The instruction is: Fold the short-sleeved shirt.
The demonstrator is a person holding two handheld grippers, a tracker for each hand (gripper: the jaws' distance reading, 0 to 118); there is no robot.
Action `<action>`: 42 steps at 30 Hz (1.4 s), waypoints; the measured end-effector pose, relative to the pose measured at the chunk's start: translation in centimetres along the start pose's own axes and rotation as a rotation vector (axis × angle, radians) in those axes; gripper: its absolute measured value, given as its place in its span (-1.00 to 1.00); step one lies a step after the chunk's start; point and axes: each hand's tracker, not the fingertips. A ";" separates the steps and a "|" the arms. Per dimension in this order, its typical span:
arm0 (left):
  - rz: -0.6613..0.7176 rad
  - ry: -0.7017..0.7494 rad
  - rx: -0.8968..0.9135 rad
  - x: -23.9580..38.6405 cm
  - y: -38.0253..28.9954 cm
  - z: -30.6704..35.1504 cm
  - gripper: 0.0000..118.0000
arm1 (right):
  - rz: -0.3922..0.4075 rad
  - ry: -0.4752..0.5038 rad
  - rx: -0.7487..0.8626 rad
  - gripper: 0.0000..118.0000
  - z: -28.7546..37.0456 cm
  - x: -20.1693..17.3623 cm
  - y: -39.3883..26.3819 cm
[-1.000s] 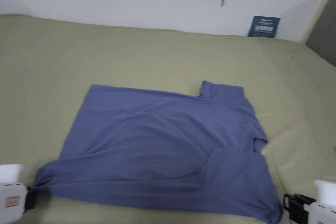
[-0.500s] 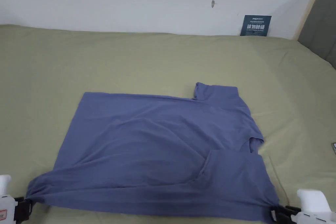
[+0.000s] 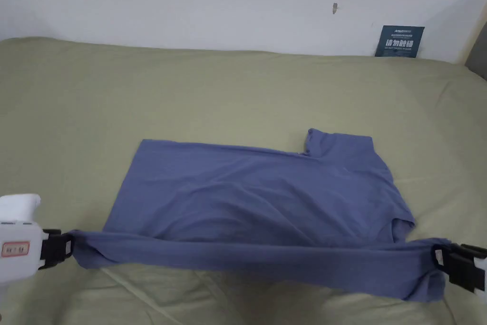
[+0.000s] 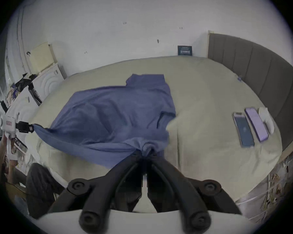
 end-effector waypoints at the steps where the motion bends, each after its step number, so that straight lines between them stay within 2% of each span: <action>1: -0.006 0.000 0.002 0.1 1.1 -0.6 -1.00 | -0.002 -0.002 -0.002 -0.91 -0.9 0.1 0.9; 10: 0.002 -0.018 -0.040 1.3 9.0 -9.4 -1.00 | 0.011 -0.060 -0.087 -0.91 -11.5 2.4 6.5; 13: 0.007 -0.021 -0.066 2.1 10.1 -12.2 -1.00 | -0.018 -0.071 -0.118 -0.91 -14.4 3.4 6.9; 14: 0.007 -0.024 -0.075 2.2 10.3 -13.1 -1.00 | -0.037 -0.070 -0.122 -0.86 -15.1 3.6 6.8; 15: 0.009 -0.028 -0.082 2.4 10.3 -13.7 -0.90 | -0.076 -0.058 -0.135 -0.68 -15.6 3.9 6.7; 16: 0.020 -0.035 -0.081 2.3 10.3 -14.3 -0.51 | -0.106 -0.064 -0.133 -0.19 -15.8 4.1 6.6; 17: 0.042 -0.044 -0.084 2.1 10.3 -14.7 0.46 | -0.132 -0.070 -0.129 0.25 -15.9 4.3 6.4; 18: 0.057 -0.044 -0.076 1.8 10.1 -14.8 0.94 | -0.155 -0.067 -0.133 0.24 -15.5 4.2 5.8; 19: 0.069 -0.034 -0.074 1.8 9.7 -14.6 0.98 | -0.147 -0.066 -0.126 0.24 -14.8 4.3 5.3; 21: 0.070 -0.024 -0.056 1.4 8.6 -13.3 0.82 | -0.168 -0.035 -0.121 0.24 -13.1 4.4 4.1; 22: 0.066 -0.021 -0.053 1.2 7.9 -12.5 0.66 | -0.164 -0.034 -0.127 0.24 -12.3 4.1 3.5; 23: 0.063 -0.015 -0.045 1.0 7.0 -11.5 0.37 | -0.160 -0.042 -0.127 0.21 -11.2 3.8 2.7; 24: 0.061 0.009 -0.036 1.0 6.2 -10.6 0.37 | -0.151 -0.050 -0.124 0.21 -10.3 3.6 2.1; 25: 0.060 0.023 -0.021 0.9 5.2 -9.8 0.24 | -0.130 -0.056 -0.117 0.20 -9.4 3.4 1.5; 26: 0.056 0.028 -0.013 0.9 4.3 -9.0 -0.11 | -0.124 -0.048 -0.110 0.20 -8.6 2.6 0.9; 27: 0.051 0.035 -0.010 0.9 3.5 -8.5 -0.77 | -0.119 -0.051 -0.105 0.13 -7.8 2.3 0.4; 28: 0.056 0.052 0.008 0.9 2.7 -8.1 -1.00 | -0.106 -0.044 -0.098 -0.30 -7.4 2.4 -0.4; 29: 0.062 0.032 -0.007 0.9 2.1 -7.9 -1.00 | -0.095 -0.049 -0.075 -0.98 -7.1 2.1 -1.2; 32: 0.097 -0.055 -0.049 1.4 0.8 -7.8 -1.00 | -0.105 -0.040 -0.096 -0.98 -7.5 2.0 -1.7; 33: 0.109 -0.060 -0.048 1.5 0.5 -8.0 -0.92 | -0.096 -0.053 -0.103 -0.98 -7.7 1.8 -1.9; 34: 0.108 -0.055 -0.049 1.7 0.4 -8.2 -0.44 | -0.088 -0.049 -0.116 -0.98 -7.3 1.7 -1.9; 35: 0.109 -0.046 -0.062 1.8 0.6 -8.7 0.58 | -0.088 -0.040 -0.122 -0.98 -7.3 1.7 -2.2; 36: 0.097 -0.029 -0.088 2.1 0.5 -9.4 0.92 | -0.090 -0.028 -0.125 -0.98 -7.3 1.7 -2.4; 40: 0.056 0.014 -0.109 2.8 1.2 -11.8 0.90 | -0.087 -0.022 -0.132 -0.97 -7.5 1.6 -2.7; 41: 0.055 0.016 -0.101 2.9 1.3 -12.3 0.71 | -0.082 -0.025 -0.138 -0.97 -7.7 1.6 -2.8; 42: 0.045 0.021 -0.107 3.0 1.5 -12.7 0.32 | -0.081 -0.024 -0.143 -0.98 -7.7 1.7 -2.7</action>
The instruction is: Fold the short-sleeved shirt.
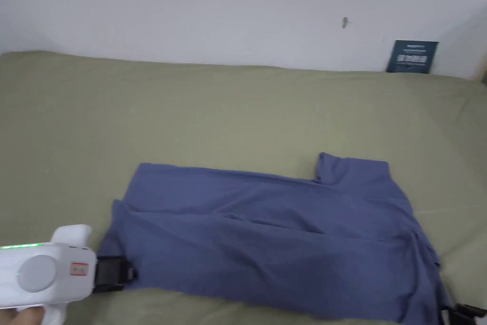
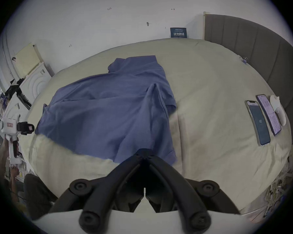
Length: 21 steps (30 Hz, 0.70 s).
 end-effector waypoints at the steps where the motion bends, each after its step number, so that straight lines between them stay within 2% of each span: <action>1: -0.022 0.021 0.018 0.2 0.2 -0.2 -0.17 | -0.003 0.001 -0.002 -0.97 -0.1 0.2 -0.1; 2: -0.041 0.038 0.027 0.4 0.2 -0.5 -0.69 | -0.007 -0.003 -0.002 -0.97 -0.2 0.3 -0.1; 3: -0.052 0.051 0.023 0.5 0.3 -0.6 -0.83 | -0.010 -0.005 -0.004 -0.97 -0.3 0.6 -0.1; 4: -0.038 0.000 0.029 0.4 0.3 -0.5 -0.86 | -0.016 -0.006 0.000 -0.92 -0.3 0.9 0.0; 5: -0.031 0.004 0.024 1.0 0.2 0.2 -0.86 | -0.030 -0.007 0.005 -0.64 -0.2 1.2 0.0; 6: -0.043 0.011 0.018 1.1 0.3 0.1 -0.86 | -0.054 -0.020 0.031 -0.09 0.0 1.3 0.2; 7: -0.057 0.012 0.023 1.1 0.2 0.1 -0.86 | -0.068 -0.008 0.053 0.25 0.0 1.5 0.3; 9: -0.058 0.009 0.019 1.2 0.2 0.4 -0.86 | -0.106 0.083 0.030 0.25 -0.6 2.3 0.7; 11: -0.051 0.005 0.015 1.2 0.3 0.5 -0.86 | -0.128 0.086 -0.016 0.25 -1.8 2.6 0.7; 16: -0.056 0.007 0.008 1.9 0.3 1.3 -0.86 | 0.003 0.034 -0.111 0.18 -4.4 0.9 0.9; 17: -0.056 0.008 0.007 1.8 0.5 1.3 -0.86 | 0.041 0.001 -0.105 -0.26 -3.9 0.8 1.0; 18: -0.060 0.009 0.005 1.8 0.4 1.6 -0.86 | 0.069 -0.035 -0.075 -0.84 -3.5 0.8 0.9; 20: -0.058 0.012 0.011 1.9 0.3 2.2 -0.86 | -0.002 0.029 -0.082 -0.84 -2.6 1.3 0.9; 21: -0.059 0.014 0.014 1.7 0.3 2.5 -0.86 | 0.006 0.026 -0.071 -0.84 -2.2 1.3 0.8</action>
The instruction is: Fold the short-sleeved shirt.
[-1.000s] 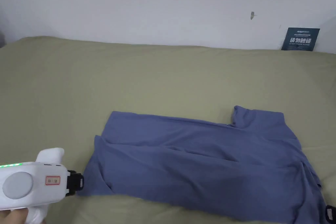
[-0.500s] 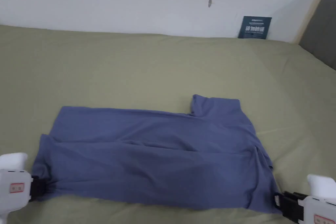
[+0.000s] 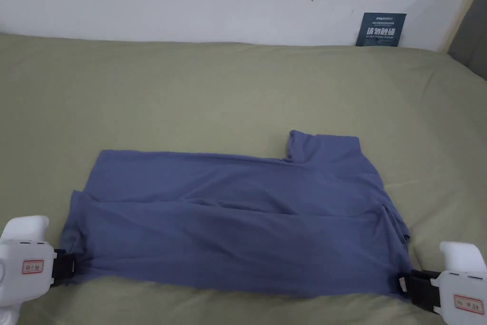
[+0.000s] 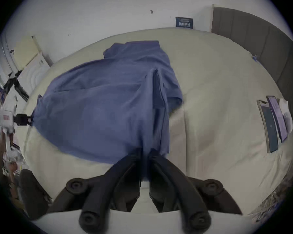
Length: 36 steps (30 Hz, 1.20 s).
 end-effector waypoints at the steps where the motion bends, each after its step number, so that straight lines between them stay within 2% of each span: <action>1: 0.000 0.008 0.005 0.1 -0.1 0.4 -0.86 | 0.012 -0.013 0.011 -0.84 0.5 -0.2 -0.2; 8: -0.023 0.028 0.027 -0.4 -2.5 4.3 -0.87 | 0.050 -0.023 0.057 -0.84 4.6 -1.5 -1.7; 15: 0.012 0.000 0.014 -2.0 -9.3 9.5 -0.87 | 0.041 0.004 0.026 -0.84 9.0 -1.2 -7.7; 17: -0.019 0.024 0.000 -2.3 -11.5 10.0 -0.87 | 0.032 0.003 0.003 -0.84 9.5 -1.1 -9.1; 21: 0.004 0.017 -0.014 -2.9 -13.5 9.5 -0.87 | 0.019 0.008 -0.014 -0.82 9.3 -1.2 -10.4; 23: 0.049 0.004 -0.011 -3.4 -13.3 8.9 -0.87 | 0.009 0.003 -0.011 -0.74 9.6 -1.7 -10.2; 24: 0.073 0.002 -0.026 -3.6 -13.1 8.6 -0.84 | 0.018 -0.026 -0.013 -0.46 9.7 -2.0 -10.0; 25: 0.097 0.016 -0.024 -3.8 -12.8 8.8 -0.56 | 0.036 -0.065 -0.007 0.01 10.1 -2.3 -9.6; 26: 0.094 0.032 -0.007 -4.0 -12.5 9.1 0.28 | 0.047 -0.114 0.049 0.19 10.8 -2.6 -9.1; 27: 0.086 0.034 0.023 -4.1 -12.3 9.5 0.80 | 0.051 -0.125 0.086 0.19 11.3 -2.0 -8.6; 28: 0.088 0.031 0.070 -3.8 -11.9 10.3 0.98 | 0.050 -0.135 0.116 0.19 11.9 -2.0 -7.9; 31: 0.097 0.007 0.110 -3.8 -10.0 11.9 0.96 | 0.018 -0.100 0.195 0.19 13.5 -2.4 -5.7; 32: 0.097 0.001 0.155 -3.3 -9.5 12.5 0.88 | 0.012 -0.102 0.230 0.19 13.8 -2.6 -5.0; 33: 0.083 0.005 0.178 -3.1 -8.9 12.8 0.71 | 0.014 -0.094 0.257 0.18 14.1 -2.7 -4.2; 34: 0.063 0.009 0.193 -2.9 -8.2 13.0 0.30 | 0.012 -0.095 0.288 0.16 14.2 -2.9 -3.5; 35: 0.034 0.017 0.216 -2.4 -7.5 13.0 -0.62 | 0.009 -0.085 0.314 0.14 14.3 -3.2 -3.2; 36: 0.014 0.035 0.217 -1.9 -6.8 12.6 -1.00 | 0.011 -0.081 0.306 -0.05 14.2 -3.3 -2.5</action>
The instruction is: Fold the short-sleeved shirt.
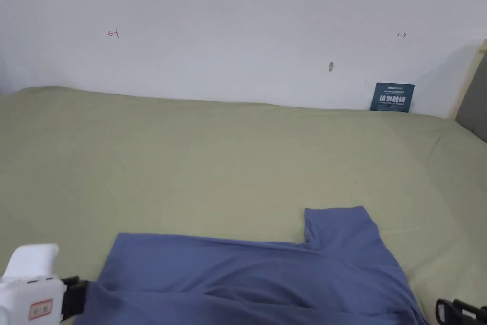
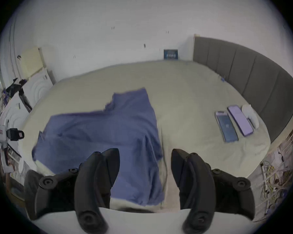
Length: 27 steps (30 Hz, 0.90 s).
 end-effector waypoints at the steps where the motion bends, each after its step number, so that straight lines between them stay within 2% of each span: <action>1: 0.003 0.007 0.005 0.3 0.5 -0.8 -1.00 | -0.002 0.005 0.009 -0.66 -0.6 -0.1 0.7; 2: 0.006 -0.005 0.001 0.3 1.3 -1.9 -1.00 | -0.005 -0.012 0.032 -0.98 -1.2 -0.3 1.2; 3: 0.006 -0.026 -0.006 0.4 2.0 -2.8 -1.00 | -0.015 -0.047 0.075 -0.98 -1.6 -0.4 1.6; 5: 0.010 -0.039 -0.022 1.2 3.5 -5.1 -1.00 | -0.023 -0.006 0.012 -0.98 -3.2 -0.3 2.7; 8: -0.024 -0.013 -0.059 2.0 6.0 -9.1 -1.00 | -0.025 -0.018 -0.013 -0.98 -5.8 -0.3 3.2; 9: -0.021 -0.012 -0.076 2.0 6.7 -10.7 -0.90 | -0.026 -0.011 -0.030 -0.98 -6.6 -0.2 3.4; 10: -0.019 -0.014 -0.099 1.8 7.4 -12.6 -0.50 | -0.031 -0.009 -0.052 -0.98 -7.3 -0.1 3.5; 11: -0.014 0.000 -0.137 1.7 8.1 -14.2 0.38 | -0.035 -0.008 -0.060 -0.98 -8.4 0.1 3.1; 12: -0.022 0.014 -0.172 2.2 8.6 -15.1 0.90 | -0.034 -0.010 -0.070 -0.98 -9.0 0.2 3.2; 13: -0.014 0.030 -0.183 2.1 9.0 -16.7 1.00 | -0.027 -0.013 -0.092 -0.98 -9.8 0.4 3.3; 16: -0.020 0.072 -0.172 2.3 10.5 -20.0 1.00 | 0.002 -0.031 -0.129 -0.98 -12.0 0.7 2.9; 19: -0.032 0.142 -0.291 2.6 10.5 -23.7 1.00 | 0.013 -0.029 -0.179 -0.98 -13.9 1.2 2.4; 21: -0.039 0.127 -0.281 3.0 9.9 -23.3 0.77 | 0.028 -0.030 -0.195 -0.98 -14.7 1.4 2.5; 22: -0.032 0.111 -0.269 3.4 9.9 -22.6 0.73 | 0.030 -0.036 -0.200 -0.98 -15.0 1.4 2.4; 24: -0.078 0.055 -0.227 3.8 10.0 -20.6 0.04 | 0.044 -0.040 -0.208 -0.98 -15.8 1.5 2.8; 25: -0.078 0.055 -0.216 4.3 9.9 -20.0 -0.56 | 0.052 -0.042 -0.217 -0.98 -16.5 1.6 3.3; 26: -0.085 0.040 -0.201 4.6 9.8 -19.6 -1.00 | 0.054 -0.041 -0.218 -0.96 -17.0 1.6 3.8; 27: -0.075 0.029 -0.212 4.8 9.9 -19.5 -1.00 | 0.057 -0.036 -0.217 -0.89 -17.4 1.6 4.0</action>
